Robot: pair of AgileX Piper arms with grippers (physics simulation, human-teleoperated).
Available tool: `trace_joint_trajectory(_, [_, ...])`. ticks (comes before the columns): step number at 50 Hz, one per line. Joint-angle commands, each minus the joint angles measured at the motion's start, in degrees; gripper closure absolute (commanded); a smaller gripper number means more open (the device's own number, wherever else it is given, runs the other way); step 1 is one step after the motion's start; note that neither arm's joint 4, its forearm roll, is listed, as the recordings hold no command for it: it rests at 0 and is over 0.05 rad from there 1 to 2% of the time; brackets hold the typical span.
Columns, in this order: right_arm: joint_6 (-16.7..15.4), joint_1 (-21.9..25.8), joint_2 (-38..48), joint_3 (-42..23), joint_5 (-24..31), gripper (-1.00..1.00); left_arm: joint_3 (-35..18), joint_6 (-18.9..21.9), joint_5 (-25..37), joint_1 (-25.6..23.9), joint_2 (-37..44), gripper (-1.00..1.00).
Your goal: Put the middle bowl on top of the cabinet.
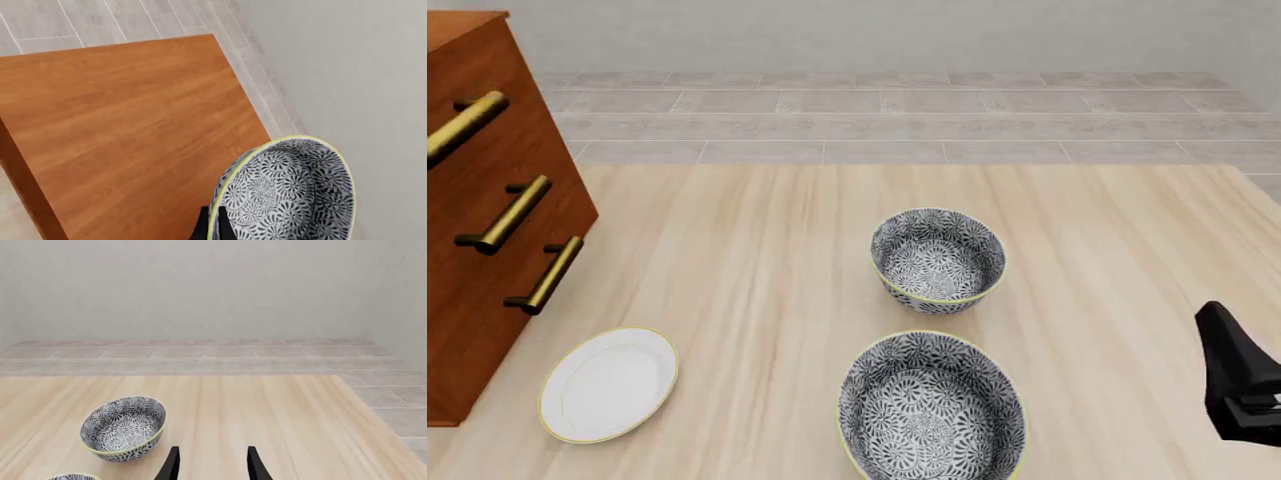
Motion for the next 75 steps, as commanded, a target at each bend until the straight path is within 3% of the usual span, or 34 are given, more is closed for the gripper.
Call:
trace_joint_trajectory(1, [-0.01, 0.03, 0.24, 0.07, -0.23, -1.00, -0.03, -0.58, -0.85, 1.55, 0.67, 1.00])
trace_joint_trajectory(24, [-0.40, 0.17, 1.40, -0.38, -1.21, -1.00, -0.20, -2.79, 0.30, 3.70, 2.39, 1.00])
trace_joint_trajectory(34, [-0.31, 0.40, 0.65, -0.86, -0.35, -1.00, -3.56, -1.64, 2.94, 4.50, 5.53, 1.00])
trace_joint_trajectory(40, [-0.28, 0.51, 0.52, -0.71, -0.28, -1.00, -3.49, -3.82, 3.61, 5.09, 5.83, 1.00])
trace_joint_trajectory(44, [-0.14, 0.47, 0.27, -0.66, -0.13, -1.00, -4.98, -3.16, 4.41, 5.30, 6.69, 1.00])
trace_joint_trajectory(58, [0.00, 0.35, -0.04, -0.38, 0.07, -1.00, -3.29, -5.76, 4.20, 4.85, 7.78, 1.00])
trace_joint_trajectory(75, [0.04, 0.31, 0.04, -0.23, -0.05, -1.00, -3.13, -6.06, 3.83, 5.94, 9.64, 1.00])
